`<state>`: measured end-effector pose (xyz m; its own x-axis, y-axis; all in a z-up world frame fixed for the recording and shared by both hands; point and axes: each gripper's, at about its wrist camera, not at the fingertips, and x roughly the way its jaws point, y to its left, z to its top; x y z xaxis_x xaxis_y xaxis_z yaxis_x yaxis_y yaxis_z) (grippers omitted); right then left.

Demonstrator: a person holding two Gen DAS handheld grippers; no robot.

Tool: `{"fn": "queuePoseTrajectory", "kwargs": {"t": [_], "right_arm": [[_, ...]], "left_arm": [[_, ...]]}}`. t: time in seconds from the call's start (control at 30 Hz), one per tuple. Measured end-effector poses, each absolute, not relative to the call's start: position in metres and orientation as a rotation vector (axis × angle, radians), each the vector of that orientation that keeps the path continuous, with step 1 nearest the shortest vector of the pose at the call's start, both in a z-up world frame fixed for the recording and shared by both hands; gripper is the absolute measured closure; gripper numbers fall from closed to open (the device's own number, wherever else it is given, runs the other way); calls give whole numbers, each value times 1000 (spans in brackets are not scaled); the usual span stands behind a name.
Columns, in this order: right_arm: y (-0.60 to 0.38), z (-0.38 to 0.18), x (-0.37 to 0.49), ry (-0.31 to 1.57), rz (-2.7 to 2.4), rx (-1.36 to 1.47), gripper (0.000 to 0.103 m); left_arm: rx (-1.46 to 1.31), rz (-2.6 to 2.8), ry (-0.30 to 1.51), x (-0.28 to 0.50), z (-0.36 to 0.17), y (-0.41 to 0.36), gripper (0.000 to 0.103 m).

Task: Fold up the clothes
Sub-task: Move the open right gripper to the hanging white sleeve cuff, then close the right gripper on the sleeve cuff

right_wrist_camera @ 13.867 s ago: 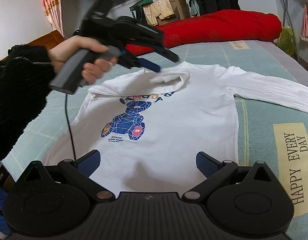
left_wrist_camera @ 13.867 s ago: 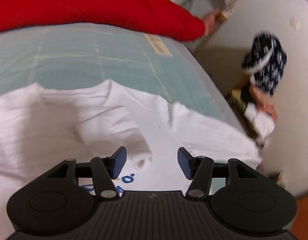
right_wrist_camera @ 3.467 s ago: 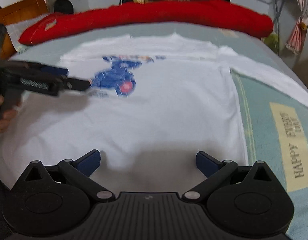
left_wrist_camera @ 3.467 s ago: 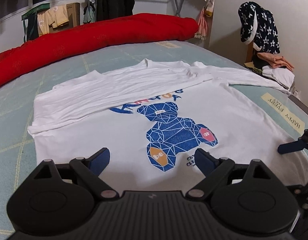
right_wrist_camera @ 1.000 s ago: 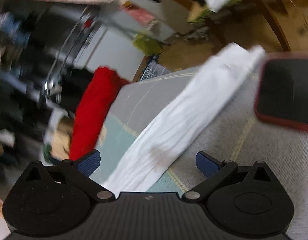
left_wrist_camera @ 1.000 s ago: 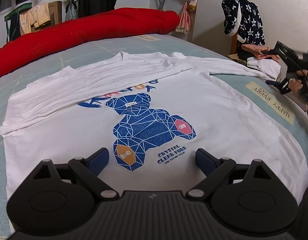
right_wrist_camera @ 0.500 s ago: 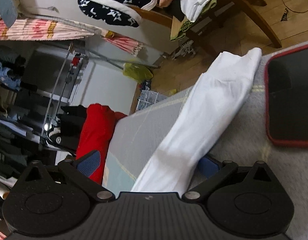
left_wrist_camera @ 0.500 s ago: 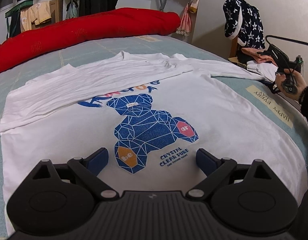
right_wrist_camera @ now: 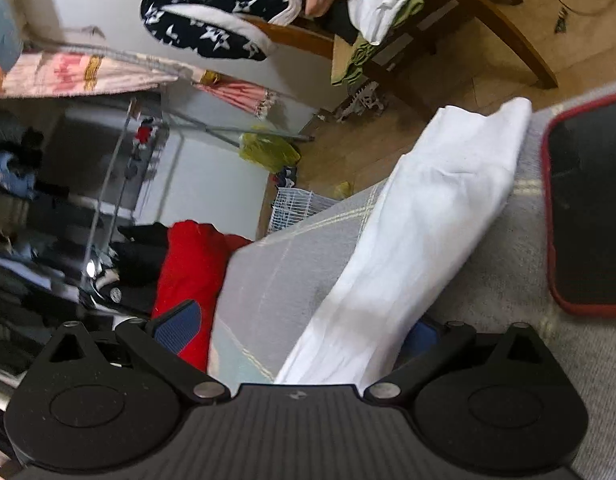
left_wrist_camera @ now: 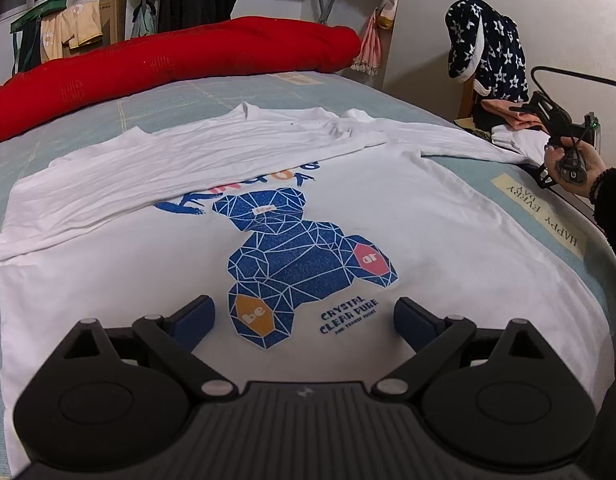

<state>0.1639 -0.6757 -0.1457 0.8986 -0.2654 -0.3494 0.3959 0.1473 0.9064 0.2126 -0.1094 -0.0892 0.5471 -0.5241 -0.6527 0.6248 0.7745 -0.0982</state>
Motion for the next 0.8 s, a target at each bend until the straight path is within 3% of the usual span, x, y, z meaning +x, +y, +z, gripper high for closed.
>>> {"fn": "queuePoseTrajectory", "kwargs": {"t": [0.03, 0.13, 0.27, 0.8], "right_arm": [[-673, -147, 162, 121, -493, 1324, 1], [-664, -150, 158, 136, -542, 1270, 23], [-666, -174, 141, 146, -611, 1313, 103], [-659, -171, 148, 217, -608, 1159, 103]], "left_arm": [[152, -685, 720, 213, -89, -109, 7], [148, -687, 720, 213, -89, -108, 7], [142, -688, 722, 213, -89, -107, 7], [141, -687, 722, 212, -88, -107, 7]]}}
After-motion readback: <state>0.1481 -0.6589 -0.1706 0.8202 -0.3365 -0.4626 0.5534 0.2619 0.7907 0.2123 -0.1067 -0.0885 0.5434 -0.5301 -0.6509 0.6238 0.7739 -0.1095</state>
